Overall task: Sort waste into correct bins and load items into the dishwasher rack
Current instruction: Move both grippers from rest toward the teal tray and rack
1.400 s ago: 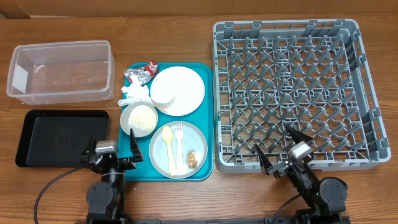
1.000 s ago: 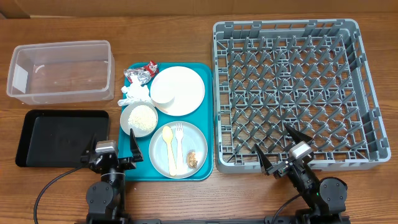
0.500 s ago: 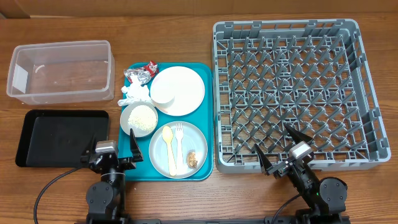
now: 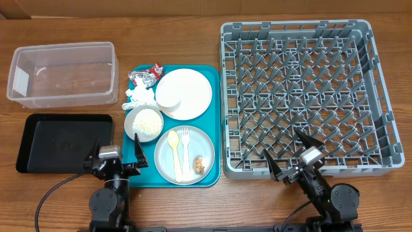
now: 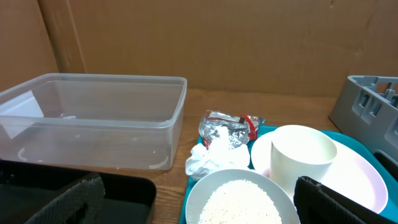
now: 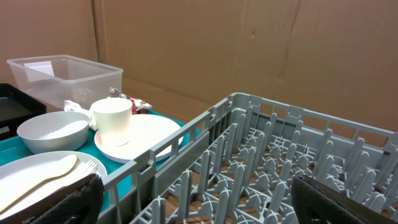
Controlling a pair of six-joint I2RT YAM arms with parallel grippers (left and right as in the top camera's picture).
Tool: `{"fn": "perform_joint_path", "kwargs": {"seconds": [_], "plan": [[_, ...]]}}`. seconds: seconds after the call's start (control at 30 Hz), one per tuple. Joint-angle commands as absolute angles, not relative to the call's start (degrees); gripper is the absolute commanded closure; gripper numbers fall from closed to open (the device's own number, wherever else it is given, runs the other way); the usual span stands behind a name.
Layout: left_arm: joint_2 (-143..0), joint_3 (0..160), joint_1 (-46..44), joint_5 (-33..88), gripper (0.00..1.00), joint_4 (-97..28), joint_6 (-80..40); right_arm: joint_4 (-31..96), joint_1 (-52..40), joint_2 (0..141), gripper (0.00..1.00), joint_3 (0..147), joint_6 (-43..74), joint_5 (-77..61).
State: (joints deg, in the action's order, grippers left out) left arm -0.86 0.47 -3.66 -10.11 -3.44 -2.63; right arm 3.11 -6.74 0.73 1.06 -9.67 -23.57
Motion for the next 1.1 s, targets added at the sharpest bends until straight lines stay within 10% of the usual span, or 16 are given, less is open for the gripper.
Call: {"fn": "perform_joint_path", "kwargs": {"seconds": [0.0,1.07], "plan": [[-0.4,0.3,-3.4,-10.3,0.00,-3.4,-3.0,3.0,-6.8,0.2,0.00,0.4,-9.4,-23.2],[-0.4,0.3,-3.4,-0.8,0.00,0.6,-3.4,-1.0,-6.8,0.2,0.00,2.4,8.0,-29.7]]}}
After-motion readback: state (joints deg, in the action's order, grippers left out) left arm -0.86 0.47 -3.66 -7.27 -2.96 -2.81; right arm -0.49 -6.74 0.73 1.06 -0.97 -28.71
